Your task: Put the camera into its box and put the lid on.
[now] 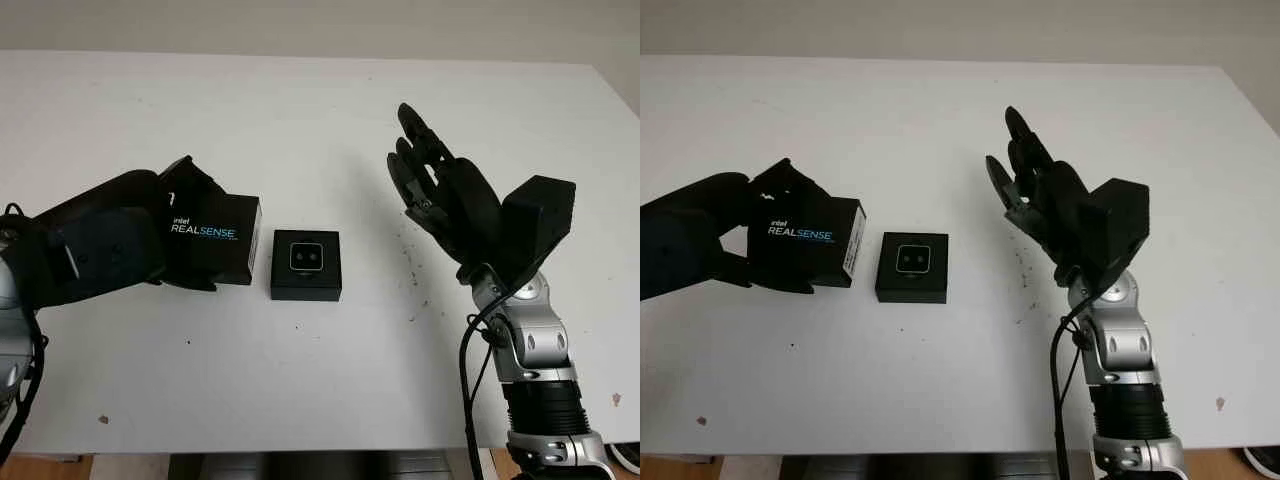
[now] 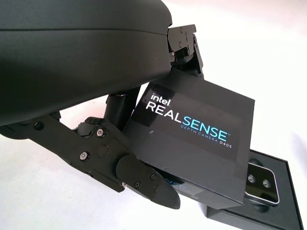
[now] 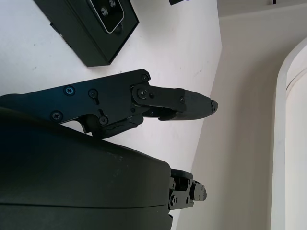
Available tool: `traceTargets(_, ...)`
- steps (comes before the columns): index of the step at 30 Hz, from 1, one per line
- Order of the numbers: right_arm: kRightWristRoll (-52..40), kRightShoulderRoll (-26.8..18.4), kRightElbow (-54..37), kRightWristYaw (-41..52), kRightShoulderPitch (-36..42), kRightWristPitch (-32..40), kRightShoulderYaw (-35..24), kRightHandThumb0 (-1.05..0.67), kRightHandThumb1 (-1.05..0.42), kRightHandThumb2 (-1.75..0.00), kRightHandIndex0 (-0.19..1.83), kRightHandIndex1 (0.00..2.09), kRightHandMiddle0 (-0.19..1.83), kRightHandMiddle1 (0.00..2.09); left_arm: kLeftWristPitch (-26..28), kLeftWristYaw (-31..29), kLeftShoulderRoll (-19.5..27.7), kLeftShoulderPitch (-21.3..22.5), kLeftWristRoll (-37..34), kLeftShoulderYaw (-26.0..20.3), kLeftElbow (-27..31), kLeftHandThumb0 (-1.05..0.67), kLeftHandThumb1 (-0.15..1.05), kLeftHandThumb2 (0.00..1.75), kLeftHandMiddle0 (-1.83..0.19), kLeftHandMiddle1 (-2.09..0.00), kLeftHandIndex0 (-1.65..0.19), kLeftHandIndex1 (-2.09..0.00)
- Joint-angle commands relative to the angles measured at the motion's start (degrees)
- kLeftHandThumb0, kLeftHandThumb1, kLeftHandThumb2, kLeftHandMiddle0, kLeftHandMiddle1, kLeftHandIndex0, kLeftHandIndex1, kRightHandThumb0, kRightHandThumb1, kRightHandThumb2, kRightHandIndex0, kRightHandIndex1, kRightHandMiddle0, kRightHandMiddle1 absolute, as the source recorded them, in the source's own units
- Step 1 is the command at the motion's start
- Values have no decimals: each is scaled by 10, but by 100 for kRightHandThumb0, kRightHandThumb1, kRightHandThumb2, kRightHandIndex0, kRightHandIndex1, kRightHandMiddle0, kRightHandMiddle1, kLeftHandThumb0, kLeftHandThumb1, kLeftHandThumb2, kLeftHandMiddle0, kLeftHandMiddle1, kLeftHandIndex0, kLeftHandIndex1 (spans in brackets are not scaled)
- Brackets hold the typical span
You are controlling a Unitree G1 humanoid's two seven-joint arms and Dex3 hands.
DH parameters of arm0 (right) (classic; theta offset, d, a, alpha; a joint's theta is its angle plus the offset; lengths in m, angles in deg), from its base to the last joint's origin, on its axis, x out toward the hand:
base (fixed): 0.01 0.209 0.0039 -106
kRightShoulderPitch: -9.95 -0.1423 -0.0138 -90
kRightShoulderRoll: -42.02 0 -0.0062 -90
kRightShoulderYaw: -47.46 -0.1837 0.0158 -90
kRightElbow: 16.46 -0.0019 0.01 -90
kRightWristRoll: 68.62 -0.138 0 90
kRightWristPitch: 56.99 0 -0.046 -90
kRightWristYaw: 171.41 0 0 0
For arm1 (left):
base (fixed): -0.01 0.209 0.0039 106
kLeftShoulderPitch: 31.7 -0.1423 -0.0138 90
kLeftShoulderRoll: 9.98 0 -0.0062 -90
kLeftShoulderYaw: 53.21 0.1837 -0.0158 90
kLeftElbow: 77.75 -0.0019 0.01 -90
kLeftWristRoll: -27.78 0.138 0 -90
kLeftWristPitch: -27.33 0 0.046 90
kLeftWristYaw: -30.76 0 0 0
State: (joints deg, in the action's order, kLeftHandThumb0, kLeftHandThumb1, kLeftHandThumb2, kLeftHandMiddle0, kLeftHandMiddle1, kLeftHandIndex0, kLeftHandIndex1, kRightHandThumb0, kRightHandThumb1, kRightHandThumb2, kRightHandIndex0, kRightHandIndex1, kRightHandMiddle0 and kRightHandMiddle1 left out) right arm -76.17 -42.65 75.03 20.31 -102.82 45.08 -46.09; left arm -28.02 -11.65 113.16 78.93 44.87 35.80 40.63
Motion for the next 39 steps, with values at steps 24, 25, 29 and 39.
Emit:
traceTargets(24,10,38,-43,-57,20,-34,1,-69,-105,-50,-18,3,-14,5,189,0,-92,118,-77,91,-58,-41,105,18,-64,-209,-47,-209)
traceTargets(25,10,39,-43,-57,21,-35,0,-69,-105,-50,-18,4,-14,5,201,4,-94,120,-81,94,-56,-41,105,18,-64,-209,-49,-209)
traceTargets(29,2,42,-48,-57,21,-27,-3,-68,-105,-49,-19,4,-15,5,236,17,-99,121,-98,97,-45,-41,105,20,-69,-209,-58,-209)
traceTargets(39,8,38,-42,-52,19,-37,-2,-69,-105,-48,-18,5,-14,6,255,50,-92,125,-114,114,-25,-38,105,23,-72,-209,-56,-209)
